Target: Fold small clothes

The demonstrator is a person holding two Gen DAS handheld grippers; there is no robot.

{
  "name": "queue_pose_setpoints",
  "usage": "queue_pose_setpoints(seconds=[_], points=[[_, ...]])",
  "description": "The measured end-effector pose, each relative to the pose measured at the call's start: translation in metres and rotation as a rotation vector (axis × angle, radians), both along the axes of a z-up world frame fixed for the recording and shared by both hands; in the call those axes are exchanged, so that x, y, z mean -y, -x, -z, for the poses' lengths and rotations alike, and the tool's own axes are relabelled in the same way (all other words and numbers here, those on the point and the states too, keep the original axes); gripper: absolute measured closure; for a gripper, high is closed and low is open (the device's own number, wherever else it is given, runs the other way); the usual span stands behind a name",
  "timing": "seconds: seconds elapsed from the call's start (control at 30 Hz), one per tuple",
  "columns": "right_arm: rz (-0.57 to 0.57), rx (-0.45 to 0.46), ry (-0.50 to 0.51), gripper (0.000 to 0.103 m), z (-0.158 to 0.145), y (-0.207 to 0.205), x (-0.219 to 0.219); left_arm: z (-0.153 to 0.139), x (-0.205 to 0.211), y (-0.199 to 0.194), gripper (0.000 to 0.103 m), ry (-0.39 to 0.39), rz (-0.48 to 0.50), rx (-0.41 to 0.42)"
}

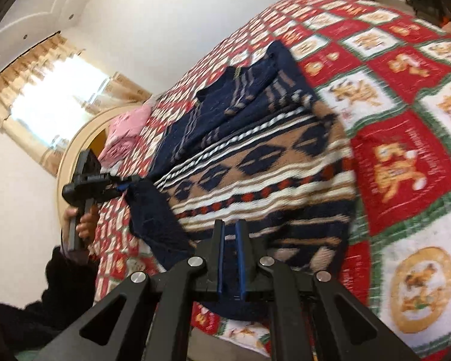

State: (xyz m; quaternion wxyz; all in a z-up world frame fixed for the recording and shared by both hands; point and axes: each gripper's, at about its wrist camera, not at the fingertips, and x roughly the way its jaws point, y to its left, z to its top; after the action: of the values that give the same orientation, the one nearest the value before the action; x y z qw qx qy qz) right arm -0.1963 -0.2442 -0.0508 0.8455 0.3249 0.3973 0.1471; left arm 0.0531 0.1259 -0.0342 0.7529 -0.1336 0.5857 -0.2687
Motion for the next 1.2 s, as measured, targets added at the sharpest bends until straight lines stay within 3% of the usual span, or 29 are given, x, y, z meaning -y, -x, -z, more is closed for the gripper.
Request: queue_pose_setpoints(seconds=[0.07,0.1,0.17,0.23,0.27,0.33,0.4,0.5,0.6,0.7,0.77,0.8,0.83,0.93,1.03,1.13,1.2], points=[[-0.009,-0.01,0.013,0.095,0.002,-0.005,-0.004,-0.017,-0.007,-0.007,0.057,-0.059,-0.039,0.087],[-0.014,-0.016,0.025,0.095,0.002,-0.006,-0.006,-0.025,-0.017,-0.009,0.051,-0.079,-0.071,0.128],[-0.045,-0.042,0.048,0.095,0.004,-0.008,-0.01,-0.039,-0.038,-0.01,0.049,-0.077,-0.146,0.2],[-0.088,-0.07,0.065,0.092,0.005,-0.009,-0.013,-0.047,-0.049,0.0,0.049,-0.057,-0.141,0.259],[-0.112,-0.085,0.072,0.084,0.006,-0.009,-0.016,-0.048,-0.05,0.004,0.049,-0.057,-0.124,0.271],[-0.14,-0.094,0.072,0.032,0.007,-0.008,-0.021,-0.043,-0.048,0.018,0.049,-0.061,-0.077,0.292],[-0.174,-0.106,0.071,0.027,0.01,-0.009,-0.027,-0.034,-0.045,0.031,0.049,-0.059,-0.03,0.301],[-0.259,-0.131,0.132,0.027,0.013,-0.012,-0.042,-0.021,-0.035,0.049,0.048,-0.079,0.043,0.326],[-0.327,-0.107,0.342,0.027,0.014,-0.009,-0.065,-0.01,-0.02,0.062,0.048,-0.119,0.11,0.357],[-0.433,-0.144,0.468,0.044,0.032,-0.011,-0.088,-0.007,-0.014,0.067,0.048,-0.163,0.157,0.372],[-0.475,-0.196,0.555,0.046,0.051,-0.013,-0.1,-0.007,-0.012,0.07,0.048,-0.19,0.179,0.385],[-0.492,-0.21,0.59,0.061,0.059,-0.014,-0.106,-0.009,-0.011,0.071,0.048,-0.202,0.193,0.395],[-0.5,-0.212,0.571,0.08,0.061,-0.016,-0.108,-0.009,-0.011,0.072,0.048,-0.205,0.204,0.403],[-0.469,-0.149,0.519,0.084,0.04,-0.017,-0.1,-0.013,-0.008,0.079,0.039,-0.215,0.263,0.436],[-0.379,-0.062,0.404,0.084,0.01,-0.019,-0.071,-0.018,-0.001,0.085,0.038,-0.243,0.331,0.495],[-0.201,0.0,0.228,0.087,-0.011,-0.028,-0.018,-0.024,0.004,0.087,0.033,-0.258,0.39,0.544],[-0.042,0.006,0.12,0.088,-0.007,-0.033,0.022,-0.027,0.01,0.086,0.032,-0.271,0.43,0.575]])
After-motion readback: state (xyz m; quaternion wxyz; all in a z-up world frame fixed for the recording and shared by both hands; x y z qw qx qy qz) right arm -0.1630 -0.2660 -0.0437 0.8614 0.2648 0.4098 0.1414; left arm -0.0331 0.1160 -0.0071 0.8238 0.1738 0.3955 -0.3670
